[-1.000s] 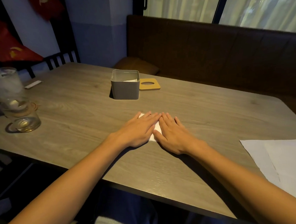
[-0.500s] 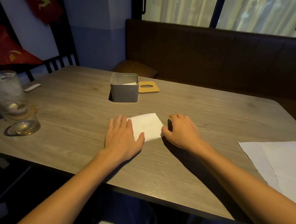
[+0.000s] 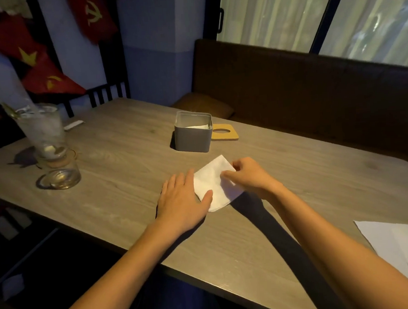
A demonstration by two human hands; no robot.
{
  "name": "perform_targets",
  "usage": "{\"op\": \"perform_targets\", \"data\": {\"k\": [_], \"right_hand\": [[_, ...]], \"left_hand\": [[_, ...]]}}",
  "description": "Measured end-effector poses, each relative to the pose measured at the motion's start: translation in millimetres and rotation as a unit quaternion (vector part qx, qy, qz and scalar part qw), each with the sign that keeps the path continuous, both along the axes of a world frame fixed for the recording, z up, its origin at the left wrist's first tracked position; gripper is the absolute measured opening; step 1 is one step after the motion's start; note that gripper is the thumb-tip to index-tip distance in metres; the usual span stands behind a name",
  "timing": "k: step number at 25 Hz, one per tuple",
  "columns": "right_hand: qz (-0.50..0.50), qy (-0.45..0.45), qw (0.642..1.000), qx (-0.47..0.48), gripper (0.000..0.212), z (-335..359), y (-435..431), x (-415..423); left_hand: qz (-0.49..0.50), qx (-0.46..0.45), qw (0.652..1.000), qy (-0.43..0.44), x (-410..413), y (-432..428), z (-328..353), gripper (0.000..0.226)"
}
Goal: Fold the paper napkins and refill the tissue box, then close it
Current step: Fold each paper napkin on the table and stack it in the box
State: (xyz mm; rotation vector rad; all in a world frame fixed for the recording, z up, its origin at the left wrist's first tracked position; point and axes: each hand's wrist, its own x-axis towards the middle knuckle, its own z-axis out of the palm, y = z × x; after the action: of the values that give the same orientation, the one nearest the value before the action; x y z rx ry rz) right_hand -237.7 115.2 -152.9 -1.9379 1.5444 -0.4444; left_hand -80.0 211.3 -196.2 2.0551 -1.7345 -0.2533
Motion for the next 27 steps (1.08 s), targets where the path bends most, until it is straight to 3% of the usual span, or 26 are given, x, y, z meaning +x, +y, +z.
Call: {"op": "perform_targets", "data": {"k": [2, 4, 6, 9, 11, 16, 19, 23, 27], "right_hand": [[0.047, -0.085, 0.995, -0.018, 0.019, 12, 4, 0], [0.076, -0.170, 0.982, -0.033, 0.015, 25, 6, 0], [0.098, -0.199, 0.974, -0.042, 0.011, 36, 4, 1], [0.124, -0.196, 0.972, -0.030, 0.010, 44, -7, 3], [0.127, -0.205, 0.970, -0.019, 0.013, 43, -15, 4], [0.064, -0.221, 0.972, -0.047, 0.019, 33, -38, 14], [0.034, -0.204, 0.975, -0.079, 0.024, 37, -56, 26], [0.007, -0.147, 0.976, -0.163, 0.022, 57, -99, 46], [-0.016, -0.108, 0.978, -0.178, 0.015, 65, -132, 60]], "left_hand": [[0.005, -0.005, 0.981, 0.196, 8, -8, 14, 0.079], [0.005, -0.015, 0.911, 0.412, 19, -19, 31, 0.081], [-0.013, -0.014, 0.841, 0.540, 35, -30, 45, 0.068], [-0.035, 0.013, 0.827, 0.560, 46, -43, 45, 0.038], [-0.028, 0.026, 0.813, 0.580, 45, -52, 40, 0.031], [0.025, -0.001, 0.713, 0.701, 57, -63, 33, 0.025], [0.048, -0.034, 0.732, 0.679, 64, -69, 40, 0.023], [0.081, -0.127, 0.819, 0.554, 80, -107, 67, 0.026], [0.079, -0.167, 0.886, 0.425, 99, -172, 86, 0.023]]}}
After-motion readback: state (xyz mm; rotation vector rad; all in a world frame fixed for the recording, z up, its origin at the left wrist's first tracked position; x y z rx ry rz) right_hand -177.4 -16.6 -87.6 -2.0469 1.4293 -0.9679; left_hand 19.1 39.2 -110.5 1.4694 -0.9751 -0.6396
